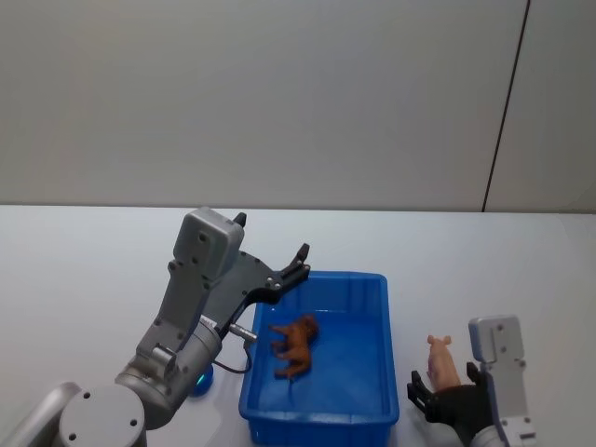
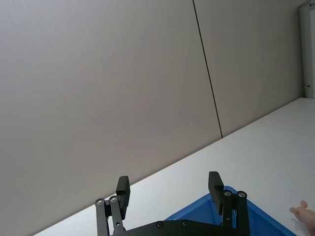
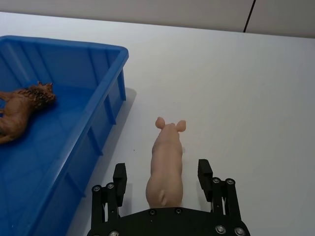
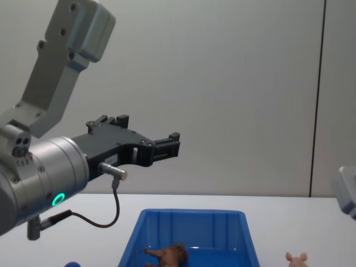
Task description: Pick up the two dolls from the table and place them into the box.
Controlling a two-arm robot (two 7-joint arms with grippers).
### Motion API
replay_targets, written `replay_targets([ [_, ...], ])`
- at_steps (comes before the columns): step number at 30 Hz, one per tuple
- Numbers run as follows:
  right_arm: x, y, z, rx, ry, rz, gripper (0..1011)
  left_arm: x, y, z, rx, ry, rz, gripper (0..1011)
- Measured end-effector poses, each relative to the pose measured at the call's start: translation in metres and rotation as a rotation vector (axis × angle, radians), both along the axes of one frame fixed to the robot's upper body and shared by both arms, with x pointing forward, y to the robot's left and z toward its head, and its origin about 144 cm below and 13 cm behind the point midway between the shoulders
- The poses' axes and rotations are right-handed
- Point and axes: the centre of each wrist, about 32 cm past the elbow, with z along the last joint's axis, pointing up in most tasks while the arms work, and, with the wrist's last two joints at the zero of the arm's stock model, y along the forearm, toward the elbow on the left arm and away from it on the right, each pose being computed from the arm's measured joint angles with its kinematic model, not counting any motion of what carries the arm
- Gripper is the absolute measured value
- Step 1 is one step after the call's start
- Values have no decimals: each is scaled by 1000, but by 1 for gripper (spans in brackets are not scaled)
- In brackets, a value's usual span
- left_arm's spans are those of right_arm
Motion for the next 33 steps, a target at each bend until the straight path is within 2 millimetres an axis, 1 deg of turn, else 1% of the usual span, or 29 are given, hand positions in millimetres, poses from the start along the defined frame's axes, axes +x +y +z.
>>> replay_targets([
  [3,0,2,-2,-3,10,-2,843,0,0,0,0,0,0,1003],
  [4,0,3,-2,-5,12,-3,831,0,0,0,0,0,0,1003],
  [6,0,4,-4,-8,17,-5,755,0,0,0,0,0,0,1003],
  [8,-1,5,-4,-10,21,-9,718,0,0,0,0,0,0,1003],
  [12,-1,6,-5,-16,24,-17,589,0,0,0,0,0,0,1003],
  [13,-1,7,-6,-17,24,-19,543,0,0,0,0,0,0,1003],
  [15,-2,7,-6,-20,24,-23,503,0,0,0,0,0,0,1003],
  [17,-2,7,-6,-26,21,-28,424,0,0,0,0,0,0,1003],
  [18,-3,7,-6,-29,17,-31,400,0,0,0,0,0,0,1003],
  [20,-4,8,-6,-34,5,-37,383,0,0,0,0,0,0,1003],
  [33,-7,8,7,-30,-102,-28,383,0,0,0,0,0,0,1003],
])
